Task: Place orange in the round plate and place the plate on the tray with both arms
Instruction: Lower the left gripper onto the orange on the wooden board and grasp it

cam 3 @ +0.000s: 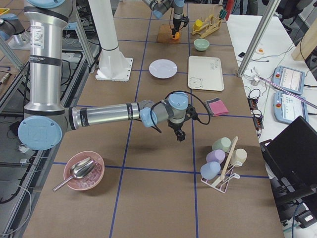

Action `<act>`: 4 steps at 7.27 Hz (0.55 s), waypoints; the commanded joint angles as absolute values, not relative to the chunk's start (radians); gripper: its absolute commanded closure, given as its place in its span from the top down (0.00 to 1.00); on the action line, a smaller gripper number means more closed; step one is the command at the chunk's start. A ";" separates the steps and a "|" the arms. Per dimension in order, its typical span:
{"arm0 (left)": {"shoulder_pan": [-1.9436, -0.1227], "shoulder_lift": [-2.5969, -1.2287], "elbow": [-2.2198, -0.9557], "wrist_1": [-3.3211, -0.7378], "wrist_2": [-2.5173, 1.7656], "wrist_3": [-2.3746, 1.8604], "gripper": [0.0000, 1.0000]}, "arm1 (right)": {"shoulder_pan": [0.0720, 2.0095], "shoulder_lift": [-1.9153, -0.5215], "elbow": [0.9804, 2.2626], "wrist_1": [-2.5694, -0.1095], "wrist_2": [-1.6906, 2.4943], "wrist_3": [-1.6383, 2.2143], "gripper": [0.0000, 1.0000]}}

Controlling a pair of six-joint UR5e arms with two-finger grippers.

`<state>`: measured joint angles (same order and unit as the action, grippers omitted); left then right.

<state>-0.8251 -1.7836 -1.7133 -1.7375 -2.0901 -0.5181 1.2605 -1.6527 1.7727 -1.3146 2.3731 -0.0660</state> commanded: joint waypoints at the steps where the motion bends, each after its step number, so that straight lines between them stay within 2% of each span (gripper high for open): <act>1: -0.824 -1.792 -1.686 -1.738 -2.094 -0.517 0.99 | 1.259 -1.652 1.770 -1.315 2.373 -0.066 1.00; 3: -0.824 -1.793 -1.662 -1.746 -2.094 -0.517 0.99 | 1.256 -1.651 1.770 -1.315 2.373 -0.066 1.00; 4: -0.824 -1.798 -1.664 -1.743 -2.095 -0.520 0.77 | 1.253 -1.643 1.766 -1.315 2.373 -0.066 1.00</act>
